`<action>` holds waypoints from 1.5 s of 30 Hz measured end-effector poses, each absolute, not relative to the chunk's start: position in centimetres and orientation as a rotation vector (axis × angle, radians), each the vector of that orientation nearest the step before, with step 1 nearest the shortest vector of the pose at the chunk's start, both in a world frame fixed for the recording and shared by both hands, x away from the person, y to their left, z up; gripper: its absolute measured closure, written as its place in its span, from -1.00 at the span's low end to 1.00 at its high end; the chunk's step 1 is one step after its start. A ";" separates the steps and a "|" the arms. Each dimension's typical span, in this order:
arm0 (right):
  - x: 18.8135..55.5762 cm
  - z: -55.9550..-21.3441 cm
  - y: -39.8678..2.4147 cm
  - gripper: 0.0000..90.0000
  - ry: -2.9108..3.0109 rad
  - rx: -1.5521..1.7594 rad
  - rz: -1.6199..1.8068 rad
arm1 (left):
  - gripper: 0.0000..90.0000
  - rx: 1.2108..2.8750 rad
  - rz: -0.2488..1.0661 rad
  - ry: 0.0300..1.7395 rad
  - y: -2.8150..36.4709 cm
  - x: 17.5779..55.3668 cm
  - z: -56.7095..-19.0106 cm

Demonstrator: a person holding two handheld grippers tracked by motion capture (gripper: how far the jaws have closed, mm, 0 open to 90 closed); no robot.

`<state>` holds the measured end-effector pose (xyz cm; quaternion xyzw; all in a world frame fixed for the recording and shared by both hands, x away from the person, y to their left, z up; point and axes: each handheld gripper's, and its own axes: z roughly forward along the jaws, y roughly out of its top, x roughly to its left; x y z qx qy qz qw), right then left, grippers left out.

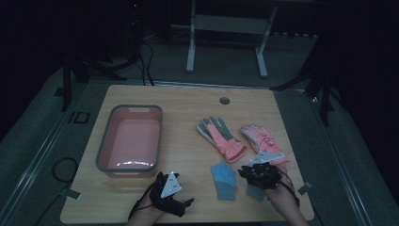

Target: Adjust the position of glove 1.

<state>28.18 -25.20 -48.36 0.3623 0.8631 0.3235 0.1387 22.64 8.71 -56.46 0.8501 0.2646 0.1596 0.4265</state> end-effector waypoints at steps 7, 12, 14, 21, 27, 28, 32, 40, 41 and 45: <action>27.9 -48.9 -28.5 0.49 2.503 1.117 0.877 | -0.95 2.127 0.395 0.667 8.7 22.7 -56.5; 27.4 -51.1 -29.6 0.42 2.499 1.212 0.852 | -0.95 2.128 0.395 0.668 8.7 22.7 -56.5; 27.2 -52.0 -29.8 0.41 2.494 1.226 0.838 | -0.95 2.129 0.396 0.668 8.7 22.7 -56.5; 27.0 -53.6 -30.0 0.60 2.496 1.207 0.784 | -0.95 2.136 0.395 0.668 8.7 22.7 -56.5; 27.0 -53.6 -29.6 0.89 2.492 1.195 0.769 | -0.95 2.135 0.397 0.666 8.7 22.7 -56.5; 27.0 -53.6 -29.5 0.91 2.489 1.196 0.765 | -0.95 2.137 0.397 0.666 8.7 22.7 -56.5; 26.9 -53.3 -29.5 0.95 2.474 1.219 0.780 | -0.95 2.130 0.392 0.671 8.7 22.7 -56.5; 26.1 -47.8 -28.7 0.95 2.445 1.081 0.910 | -0.95 2.135 0.393 0.667 8.7 22.7 -56.5; 26.2 -47.0 -28.6 0.95 2.445 1.054 0.924 | -0.95 2.137 0.395 0.665 8.7 22.7 -56.5; 26.4 -45.1 -28.1 0.95 2.438 0.982 0.954 | -0.95 2.134 0.392 0.667 8.7 22.7 -56.5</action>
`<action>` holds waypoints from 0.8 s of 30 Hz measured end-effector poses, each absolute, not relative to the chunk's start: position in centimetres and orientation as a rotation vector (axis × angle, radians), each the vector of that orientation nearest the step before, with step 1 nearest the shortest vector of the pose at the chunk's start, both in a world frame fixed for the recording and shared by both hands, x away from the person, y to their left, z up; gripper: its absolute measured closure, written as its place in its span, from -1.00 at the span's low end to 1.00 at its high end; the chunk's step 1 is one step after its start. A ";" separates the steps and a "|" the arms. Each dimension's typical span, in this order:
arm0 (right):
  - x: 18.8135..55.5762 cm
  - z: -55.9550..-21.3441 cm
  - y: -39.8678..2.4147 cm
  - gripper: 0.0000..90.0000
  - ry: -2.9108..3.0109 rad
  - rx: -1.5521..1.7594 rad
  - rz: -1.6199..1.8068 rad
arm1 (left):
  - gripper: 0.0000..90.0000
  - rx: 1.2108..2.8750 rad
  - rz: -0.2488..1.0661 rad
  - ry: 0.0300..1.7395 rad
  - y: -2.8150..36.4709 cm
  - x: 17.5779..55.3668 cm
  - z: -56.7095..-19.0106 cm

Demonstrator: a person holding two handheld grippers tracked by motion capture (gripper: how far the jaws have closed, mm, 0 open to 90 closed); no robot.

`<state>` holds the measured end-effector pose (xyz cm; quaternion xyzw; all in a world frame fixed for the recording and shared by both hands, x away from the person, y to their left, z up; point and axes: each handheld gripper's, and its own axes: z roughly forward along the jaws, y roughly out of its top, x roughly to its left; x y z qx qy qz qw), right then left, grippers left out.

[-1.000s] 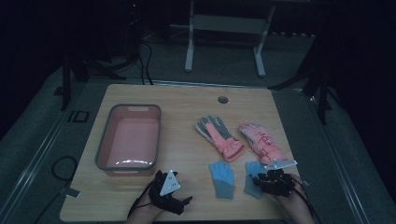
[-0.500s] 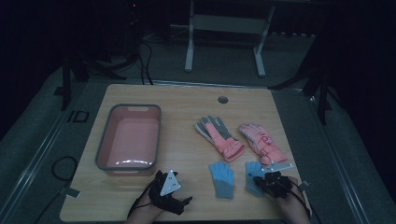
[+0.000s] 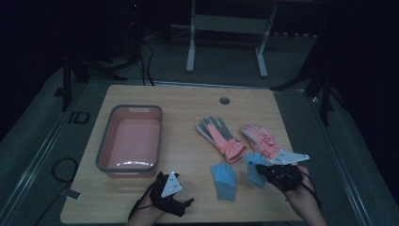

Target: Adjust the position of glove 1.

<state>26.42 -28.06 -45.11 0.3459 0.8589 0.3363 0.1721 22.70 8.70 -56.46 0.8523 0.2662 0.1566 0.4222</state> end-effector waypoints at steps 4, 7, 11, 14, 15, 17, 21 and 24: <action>26.7 -43.6 -26.6 0.95 2.456 0.874 0.969 | -0.95 2.136 0.393 0.665 8.7 22.7 -56.5; 27.0 -43.2 -25.3 0.95 2.483 0.825 0.984 | -0.95 2.137 0.394 0.663 8.7 22.7 -56.5; 27.2 -43.3 -23.6 0.95 2.530 0.752 1.004 | -0.95 2.138 0.391 0.663 8.7 22.7 -56.5; 27.5 -43.7 -22.7 0.95 2.572 0.689 1.035 | -0.95 2.136 0.389 0.663 8.7 22.7 -56.5; 27.6 -43.8 -22.4 0.95 2.584 0.671 1.045 | -0.95 2.137 0.391 0.662 8.7 22.7 -56.5; 27.8 -44.3 -22.0 0.95 2.604 0.652 1.056 | -0.95 2.138 0.395 0.659 8.7 22.7 -56.5; 28.2 -45.6 -21.4 0.95 2.657 0.639 1.057 | -0.95 2.137 0.392 0.662 8.7 22.7 -56.5; 28.3 -46.4 -21.1 0.95 2.678 0.636 1.038 | -0.95 2.140 0.393 0.661 8.7 22.7 -56.5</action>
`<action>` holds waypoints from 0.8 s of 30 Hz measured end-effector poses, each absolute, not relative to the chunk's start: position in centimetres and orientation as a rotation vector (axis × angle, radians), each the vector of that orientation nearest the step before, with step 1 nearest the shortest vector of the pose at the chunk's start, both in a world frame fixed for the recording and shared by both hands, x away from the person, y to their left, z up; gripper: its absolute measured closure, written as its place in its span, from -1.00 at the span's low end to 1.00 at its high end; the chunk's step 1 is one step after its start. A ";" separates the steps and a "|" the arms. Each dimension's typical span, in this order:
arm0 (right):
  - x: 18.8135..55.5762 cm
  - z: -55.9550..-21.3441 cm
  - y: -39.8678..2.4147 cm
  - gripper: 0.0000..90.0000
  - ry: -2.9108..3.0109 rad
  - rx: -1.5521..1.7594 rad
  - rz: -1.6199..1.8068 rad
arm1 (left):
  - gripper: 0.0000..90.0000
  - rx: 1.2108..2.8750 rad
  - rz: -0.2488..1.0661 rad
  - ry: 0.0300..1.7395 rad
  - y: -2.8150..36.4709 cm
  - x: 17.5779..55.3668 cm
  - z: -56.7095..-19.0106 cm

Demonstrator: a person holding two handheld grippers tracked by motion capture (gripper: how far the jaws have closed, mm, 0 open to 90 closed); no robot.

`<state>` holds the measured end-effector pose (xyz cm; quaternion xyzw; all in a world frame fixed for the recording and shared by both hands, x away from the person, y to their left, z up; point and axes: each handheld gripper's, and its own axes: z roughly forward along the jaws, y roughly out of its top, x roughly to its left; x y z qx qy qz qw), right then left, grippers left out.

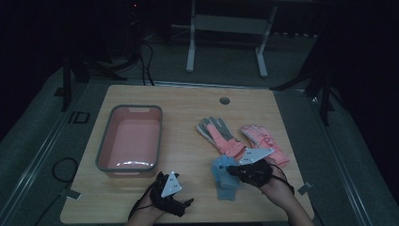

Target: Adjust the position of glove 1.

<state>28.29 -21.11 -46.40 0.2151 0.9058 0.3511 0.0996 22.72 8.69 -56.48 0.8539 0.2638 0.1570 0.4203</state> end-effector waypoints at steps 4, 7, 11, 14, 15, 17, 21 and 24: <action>28.6 -48.4 -20.6 0.95 2.725 0.652 0.993 | -0.95 2.143 0.395 0.660 8.7 22.7 -56.5; 28.6 -49.6 -20.4 0.95 2.749 0.653 0.944 | -0.95 2.142 0.395 0.661 8.7 22.7 -56.5; 28.8 -50.7 -20.3 0.95 2.776 0.670 0.925 | -0.95 2.142 0.397 0.660 8.7 22.7 -56.5; 28.9 -51.3 -20.2 0.94 2.798 0.676 0.911 | -0.95 2.142 0.395 0.660 8.7 22.7 -56.5; 28.9 -51.5 -20.2 0.94 2.801 0.670 0.903 | -0.95 2.142 0.394 0.660 8.7 22.7 -56.5; 29.0 -51.8 -20.2 0.93 2.815 0.680 0.897 | -0.95 2.143 0.393 0.659 8.7 22.7 -56.5; 29.5 -52.3 -20.4 0.90 2.860 0.710 0.892 | -0.95 2.143 0.392 0.660 8.7 22.7 -56.5; 29.6 -52.3 -20.4 0.82 2.866 0.717 0.893 | -0.95 2.147 0.386 0.663 8.7 22.7 -56.5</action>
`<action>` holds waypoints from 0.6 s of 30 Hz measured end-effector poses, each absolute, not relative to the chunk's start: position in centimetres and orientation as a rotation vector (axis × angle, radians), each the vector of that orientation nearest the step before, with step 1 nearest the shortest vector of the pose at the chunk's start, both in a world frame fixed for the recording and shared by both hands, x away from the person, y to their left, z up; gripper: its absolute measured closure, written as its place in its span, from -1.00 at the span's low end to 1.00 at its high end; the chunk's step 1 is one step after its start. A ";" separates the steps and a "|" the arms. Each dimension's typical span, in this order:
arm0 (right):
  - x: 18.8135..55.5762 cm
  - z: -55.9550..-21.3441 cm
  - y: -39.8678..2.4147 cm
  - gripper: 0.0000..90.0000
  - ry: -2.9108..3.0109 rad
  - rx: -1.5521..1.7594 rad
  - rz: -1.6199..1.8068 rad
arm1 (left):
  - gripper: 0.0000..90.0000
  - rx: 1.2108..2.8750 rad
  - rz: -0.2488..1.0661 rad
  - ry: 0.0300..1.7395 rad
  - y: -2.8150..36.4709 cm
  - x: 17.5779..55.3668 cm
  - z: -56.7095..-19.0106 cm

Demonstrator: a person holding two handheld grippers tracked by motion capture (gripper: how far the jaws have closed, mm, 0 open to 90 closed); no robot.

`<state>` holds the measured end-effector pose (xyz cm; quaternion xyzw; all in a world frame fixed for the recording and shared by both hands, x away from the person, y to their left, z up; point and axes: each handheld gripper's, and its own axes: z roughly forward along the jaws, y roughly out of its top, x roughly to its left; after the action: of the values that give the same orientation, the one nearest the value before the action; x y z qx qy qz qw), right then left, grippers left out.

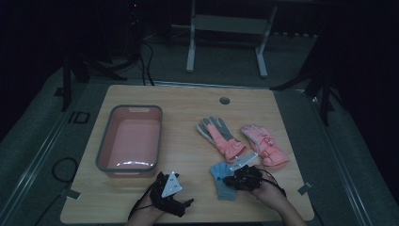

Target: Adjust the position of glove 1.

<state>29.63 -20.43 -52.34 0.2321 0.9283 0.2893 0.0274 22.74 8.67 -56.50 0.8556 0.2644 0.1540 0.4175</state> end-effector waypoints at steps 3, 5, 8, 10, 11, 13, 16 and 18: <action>29.8 -52.8 -20.5 0.55 2.875 0.718 0.901 | -0.95 2.141 0.372 0.673 8.7 22.8 -56.5; 29.7 -52.7 -20.5 0.48 2.871 0.723 0.905 | -0.95 2.140 0.373 0.669 8.7 22.7 -56.5; 29.2 -51.8 -20.6 0.27 2.852 0.690 0.929 | -0.95 2.148 0.376 0.651 8.6 22.6 -56.5; 28.9 -51.1 -20.7 0.17 2.827 0.667 0.942 | -0.95 2.155 0.395 0.629 8.4 22.4 -56.5; 28.7 -50.8 -20.8 0.14 2.817 0.670 0.945 | -0.95 2.158 0.403 0.607 8.3 22.3 -56.5; 28.6 -50.2 -21.2 -0.07 2.788 0.694 0.965 | -0.95 2.175 0.417 0.587 8.1 22.1 -56.4; 28.4 -49.8 -21.9 -0.33 2.770 0.718 1.008 | -0.95 2.185 0.501 0.511 7.3 21.6 -55.8; 28.0 -49.5 -22.7 -0.51 2.740 0.745 1.056 | -0.95 2.202 0.484 0.507 6.9 21.4 -55.5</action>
<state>27.99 -22.75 -49.54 0.2456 0.9030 0.3481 0.0558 21.44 6.87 -55.52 0.8718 0.2009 0.1917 0.4035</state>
